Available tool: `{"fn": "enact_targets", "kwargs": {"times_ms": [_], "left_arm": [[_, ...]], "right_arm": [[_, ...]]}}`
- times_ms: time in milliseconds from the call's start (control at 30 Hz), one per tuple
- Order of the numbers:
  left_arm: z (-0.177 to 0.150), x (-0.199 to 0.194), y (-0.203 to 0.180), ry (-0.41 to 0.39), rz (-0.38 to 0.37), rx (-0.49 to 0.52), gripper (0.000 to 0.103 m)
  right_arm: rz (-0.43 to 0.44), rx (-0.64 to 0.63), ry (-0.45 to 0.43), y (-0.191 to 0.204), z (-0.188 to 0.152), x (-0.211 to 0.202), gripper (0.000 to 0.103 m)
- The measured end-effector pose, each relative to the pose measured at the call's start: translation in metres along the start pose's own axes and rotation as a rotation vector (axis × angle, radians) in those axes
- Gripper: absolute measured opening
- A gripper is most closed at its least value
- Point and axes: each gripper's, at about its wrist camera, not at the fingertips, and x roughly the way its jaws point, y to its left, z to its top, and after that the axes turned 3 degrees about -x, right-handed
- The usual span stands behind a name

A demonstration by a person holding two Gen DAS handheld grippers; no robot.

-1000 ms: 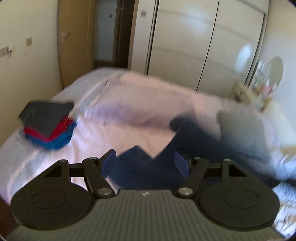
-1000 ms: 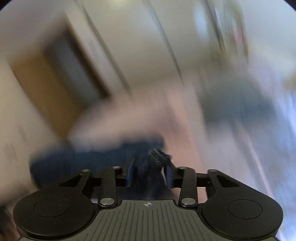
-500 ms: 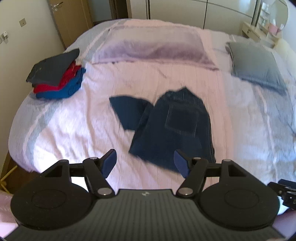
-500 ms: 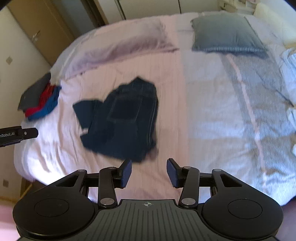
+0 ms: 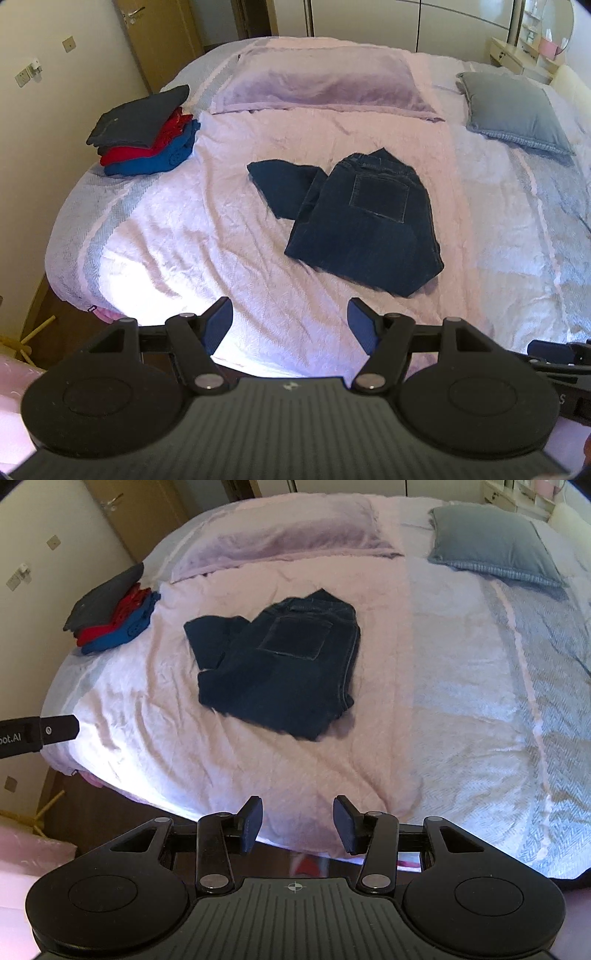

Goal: Fold clothes

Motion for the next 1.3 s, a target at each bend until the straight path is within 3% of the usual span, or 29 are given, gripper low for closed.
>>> {"fn": "enact_targets", "kwargs": {"times_ms": [200,433,833,1100,1300], "left_arm": [[0.016,0.007,0.001,-0.031,-0.035,0.02,0.065],[0.057,0.042,0.014,-0.037,-0.073,0.065,0.065],[0.143,0.141,0.091,0.036,-0.103,0.062,0.065],[0.17,0.219,0.141,0.122,-0.145,0.059,0.065],[0.171,0.272,0.166,0.181,-0.141,0.005,0.065]], "right_arm": [[-0.045,0.029,-0.046,-0.001,0.018,-0.004,0.046],[-0.074,0.082,-0.054,0.008,0.06,0.018,0.046],[-0.152,0.22,-0.075,0.027,0.139,0.074,0.046],[-0.25,0.339,0.027,0.032,0.148,0.131,0.046],[-0.278,0.295,0.127,0.045,0.157,0.193,0.046]]}}
